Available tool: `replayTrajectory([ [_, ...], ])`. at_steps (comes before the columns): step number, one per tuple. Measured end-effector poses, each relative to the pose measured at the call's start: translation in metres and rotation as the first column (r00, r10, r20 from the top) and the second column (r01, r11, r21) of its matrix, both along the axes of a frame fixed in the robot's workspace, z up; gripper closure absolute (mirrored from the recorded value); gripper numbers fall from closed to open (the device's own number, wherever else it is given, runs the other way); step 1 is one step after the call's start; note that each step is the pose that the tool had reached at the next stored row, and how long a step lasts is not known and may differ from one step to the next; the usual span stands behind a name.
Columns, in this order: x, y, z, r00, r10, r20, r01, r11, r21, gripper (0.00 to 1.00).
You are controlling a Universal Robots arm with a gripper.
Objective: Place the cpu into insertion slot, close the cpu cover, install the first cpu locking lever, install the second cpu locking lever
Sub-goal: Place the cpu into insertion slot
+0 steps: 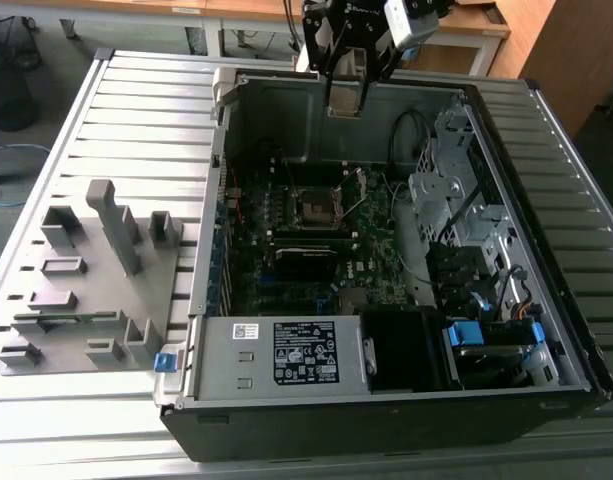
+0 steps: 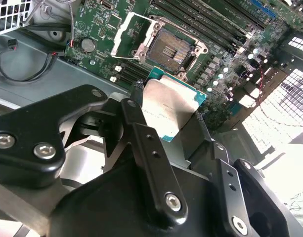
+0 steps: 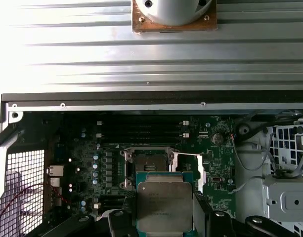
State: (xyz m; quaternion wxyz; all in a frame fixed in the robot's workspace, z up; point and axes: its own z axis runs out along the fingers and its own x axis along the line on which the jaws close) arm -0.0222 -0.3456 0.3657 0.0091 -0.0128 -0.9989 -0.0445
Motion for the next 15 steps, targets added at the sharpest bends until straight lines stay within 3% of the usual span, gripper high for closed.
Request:
replayTrajectory([
  [8, 0.0000, 0.0000, -0.0002, 1.0000, 0.000, 0.0000, 0.000, 1.0000, 0.0001, 0.46],
  [15, 0.0000, 0.0000, -0.0066, 1.0000, 0.000, 0.0000, 0.000, 1.0000, 0.0000, 0.46],
])
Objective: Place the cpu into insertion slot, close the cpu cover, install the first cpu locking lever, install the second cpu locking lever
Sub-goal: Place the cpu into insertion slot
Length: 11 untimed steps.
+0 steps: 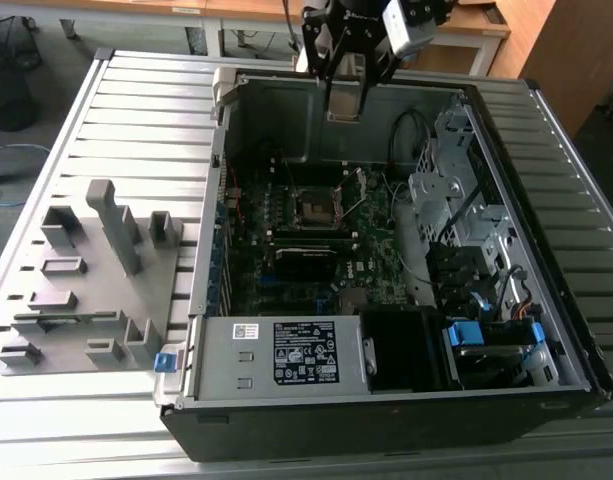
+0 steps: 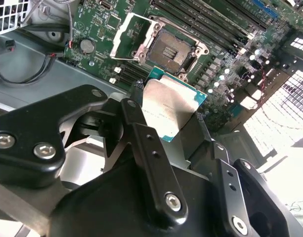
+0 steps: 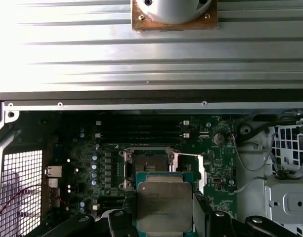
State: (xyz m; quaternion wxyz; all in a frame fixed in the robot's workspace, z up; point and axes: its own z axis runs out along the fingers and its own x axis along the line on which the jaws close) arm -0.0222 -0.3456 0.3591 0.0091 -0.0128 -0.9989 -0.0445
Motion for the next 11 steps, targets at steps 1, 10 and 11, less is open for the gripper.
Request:
replayTrajectory([
  [1, 0.0000, 0.0000, -0.0012, 1.0000, 0.000, 0.0000, 0.000, 1.0000, 0.0000, 0.46],
  [10, 0.0000, 0.0000, -0.0038, 1.0000, 0.000, 0.0002, 0.000, 1.0000, 0.0005, 0.46],
  [11, 0.0000, 0.0000, -0.0044, 1.0000, 0.000, 0.0001, 0.000, 1.0000, 0.0002, 0.46],
])
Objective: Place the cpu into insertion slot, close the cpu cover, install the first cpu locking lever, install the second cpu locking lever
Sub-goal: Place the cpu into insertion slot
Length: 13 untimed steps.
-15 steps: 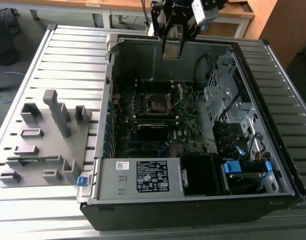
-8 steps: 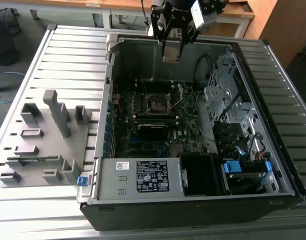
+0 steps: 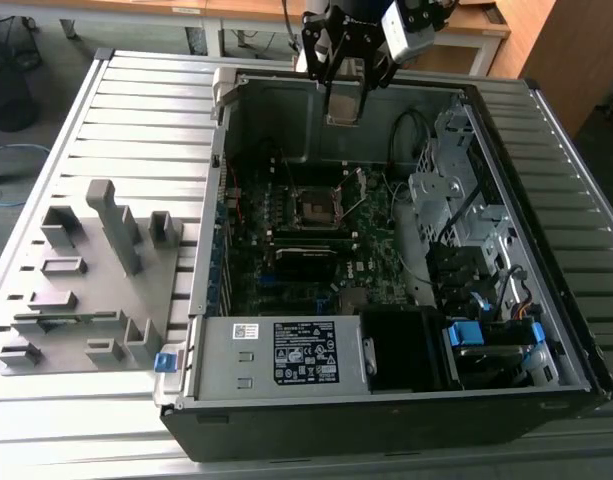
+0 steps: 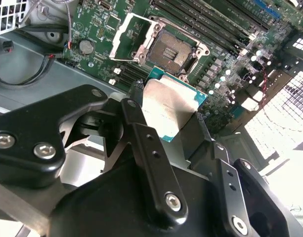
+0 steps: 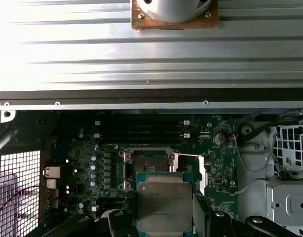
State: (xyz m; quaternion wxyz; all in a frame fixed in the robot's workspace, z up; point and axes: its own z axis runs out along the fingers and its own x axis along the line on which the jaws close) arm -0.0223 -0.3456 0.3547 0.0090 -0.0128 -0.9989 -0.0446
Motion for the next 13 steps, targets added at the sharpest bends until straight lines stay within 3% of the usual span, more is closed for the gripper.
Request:
replayTrajectory([
  [13, 0.0000, 0.0000, -0.0031, 1.0000, 0.000, 0.0000, 0.000, 1.0000, 0.0000, 0.46],
])
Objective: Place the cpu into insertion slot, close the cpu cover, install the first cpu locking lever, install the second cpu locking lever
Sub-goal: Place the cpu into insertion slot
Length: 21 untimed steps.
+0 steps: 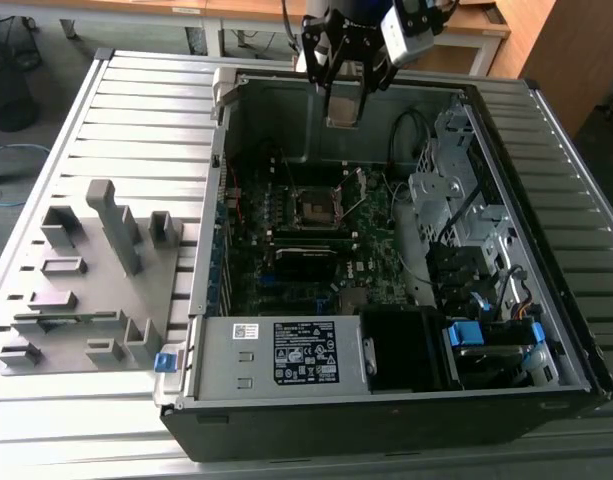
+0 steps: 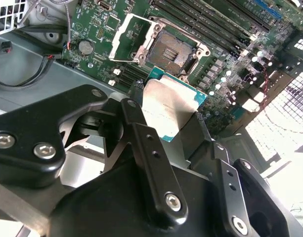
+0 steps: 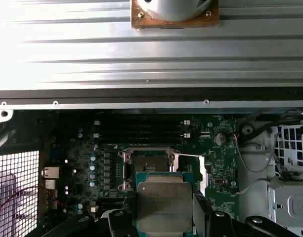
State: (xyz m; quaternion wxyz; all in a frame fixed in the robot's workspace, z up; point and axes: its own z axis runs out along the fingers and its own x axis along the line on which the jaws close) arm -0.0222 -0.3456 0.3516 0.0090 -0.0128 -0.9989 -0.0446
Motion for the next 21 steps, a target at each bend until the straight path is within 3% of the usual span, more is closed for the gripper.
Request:
replayTrajectory([
  [21, 0.0000, 0.0000, -0.0076, 1.0000, 0.000, 0.0006, 0.000, 1.0000, -0.0004, 0.46],
])
